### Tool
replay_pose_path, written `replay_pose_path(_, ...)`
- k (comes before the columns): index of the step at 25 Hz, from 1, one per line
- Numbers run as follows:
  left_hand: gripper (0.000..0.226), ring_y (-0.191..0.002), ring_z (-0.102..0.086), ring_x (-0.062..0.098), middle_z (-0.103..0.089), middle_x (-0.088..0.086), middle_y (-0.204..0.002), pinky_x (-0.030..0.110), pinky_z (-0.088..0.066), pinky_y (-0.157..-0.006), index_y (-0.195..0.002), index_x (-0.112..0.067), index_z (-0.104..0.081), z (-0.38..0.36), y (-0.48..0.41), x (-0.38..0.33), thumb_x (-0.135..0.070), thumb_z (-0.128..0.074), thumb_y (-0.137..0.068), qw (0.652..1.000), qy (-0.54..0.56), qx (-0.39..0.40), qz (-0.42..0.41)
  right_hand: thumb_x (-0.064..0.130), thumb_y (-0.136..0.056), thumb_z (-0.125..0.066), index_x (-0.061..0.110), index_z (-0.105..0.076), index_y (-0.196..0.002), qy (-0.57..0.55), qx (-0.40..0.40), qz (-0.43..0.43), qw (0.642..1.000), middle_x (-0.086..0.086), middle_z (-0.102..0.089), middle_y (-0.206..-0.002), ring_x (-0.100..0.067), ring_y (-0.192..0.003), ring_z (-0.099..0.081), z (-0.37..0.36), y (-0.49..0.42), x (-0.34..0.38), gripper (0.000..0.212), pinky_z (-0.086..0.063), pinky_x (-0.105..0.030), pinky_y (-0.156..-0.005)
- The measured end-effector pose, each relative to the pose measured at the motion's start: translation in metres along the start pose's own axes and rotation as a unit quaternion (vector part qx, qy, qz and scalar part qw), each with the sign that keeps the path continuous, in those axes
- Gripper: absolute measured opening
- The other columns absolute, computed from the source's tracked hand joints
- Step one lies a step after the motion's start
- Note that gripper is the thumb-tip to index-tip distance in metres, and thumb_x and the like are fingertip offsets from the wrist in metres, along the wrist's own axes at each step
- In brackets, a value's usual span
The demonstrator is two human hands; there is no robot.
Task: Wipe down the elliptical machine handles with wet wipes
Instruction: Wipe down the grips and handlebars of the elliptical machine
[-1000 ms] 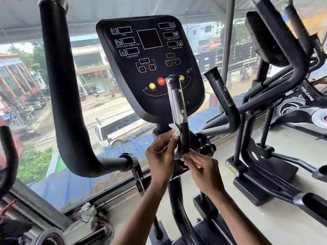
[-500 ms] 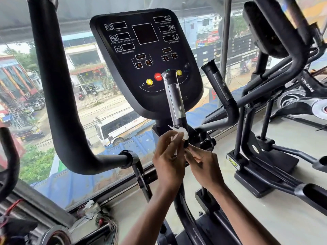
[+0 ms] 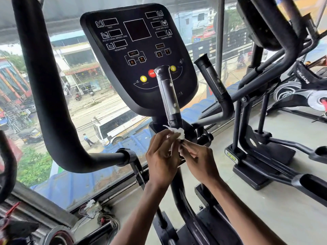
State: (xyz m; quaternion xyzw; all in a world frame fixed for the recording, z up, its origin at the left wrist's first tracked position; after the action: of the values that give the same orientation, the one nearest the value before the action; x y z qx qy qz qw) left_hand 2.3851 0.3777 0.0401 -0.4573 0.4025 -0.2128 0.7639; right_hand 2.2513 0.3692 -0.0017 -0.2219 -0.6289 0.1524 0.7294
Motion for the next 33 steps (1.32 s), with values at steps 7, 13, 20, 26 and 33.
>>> replay_pose_path(7,0.019,-0.104,-0.07,0.003,-0.074,-0.007,-0.111,0.015,-0.05,-0.091,-0.107,-0.01,-0.08,0.008,0.024,0.036,-0.002,-0.069,-0.094,0.992,0.02,0.04,0.121,0.035,-0.101,-0.062,0.03,-0.068,-0.134,-0.001,0.001,-0.003,1.0,0.012,-0.077,-0.114,-0.004,-0.108,-0.073,-0.001,0.001,0.002,0.034,-0.063,-0.036,-0.091)
replay_pose_path(13,0.023,-0.11,-0.068,-0.004,-0.072,-0.015,-0.115,0.011,-0.049,-0.095,-0.111,-0.012,-0.08,0.011,0.043,0.054,0.0,-0.072,-0.093,0.986,0.005,0.03,0.167,0.049,-0.098,-0.058,0.052,-0.067,-0.123,0.021,-0.007,-0.005,1.0,0.012,-0.078,-0.113,-0.005,-0.104,-0.074,-0.002,0.002,0.005,0.027,-0.064,-0.04,-0.09)
replay_pose_path(20,0.02,-0.096,-0.061,-0.023,-0.069,-0.022,-0.108,0.0,-0.042,-0.082,-0.113,-0.011,-0.079,-0.001,0.034,0.066,-0.007,-0.071,-0.095,0.974,0.002,0.022,0.225,0.046,-0.099,-0.059,0.041,-0.072,-0.125,0.007,-0.016,-0.029,0.999,0.011,-0.079,-0.112,-0.005,-0.102,-0.075,-0.006,0.005,0.002,0.029,-0.063,-0.04,-0.09)
replay_pose_path(26,0.011,-0.074,-0.073,0.012,-0.077,-0.007,-0.078,0.029,-0.057,-0.073,-0.096,-0.012,-0.081,0.003,0.054,0.08,-0.016,-0.072,-0.095,0.895,0.103,0.053,0.431,0.045,-0.099,-0.063,0.021,-0.074,-0.126,-0.01,-0.059,-0.105,0.993,0.01,-0.077,-0.117,-0.008,-0.106,-0.074,-0.01,0.022,-0.025,0.038,-0.061,-0.045,-0.094)
replay_pose_path(33,0.008,-0.081,-0.071,0.026,-0.075,0.01,-0.083,0.039,-0.062,-0.073,-0.091,-0.008,-0.073,-0.008,0.101,0.063,-0.004,-0.068,-0.096,0.785,0.278,0.185,0.523,0.048,-0.09,-0.078,0.025,-0.074,-0.124,0.051,-0.071,-0.25,0.964,0.009,-0.078,-0.113,-0.005,-0.098,-0.075,-0.013,0.097,-0.044,0.042,-0.063,-0.042,-0.09)
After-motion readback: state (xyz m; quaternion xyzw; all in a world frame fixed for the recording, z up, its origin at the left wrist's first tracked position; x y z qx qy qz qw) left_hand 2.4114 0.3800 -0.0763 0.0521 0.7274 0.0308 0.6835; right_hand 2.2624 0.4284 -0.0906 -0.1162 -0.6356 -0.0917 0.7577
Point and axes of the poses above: each hand's wrist, its own y-axis away from the middle knuckle, its own z-axis out of the back of the hand, x = y × z, the point moved 2 cm from there along -y, towards the middle knuckle
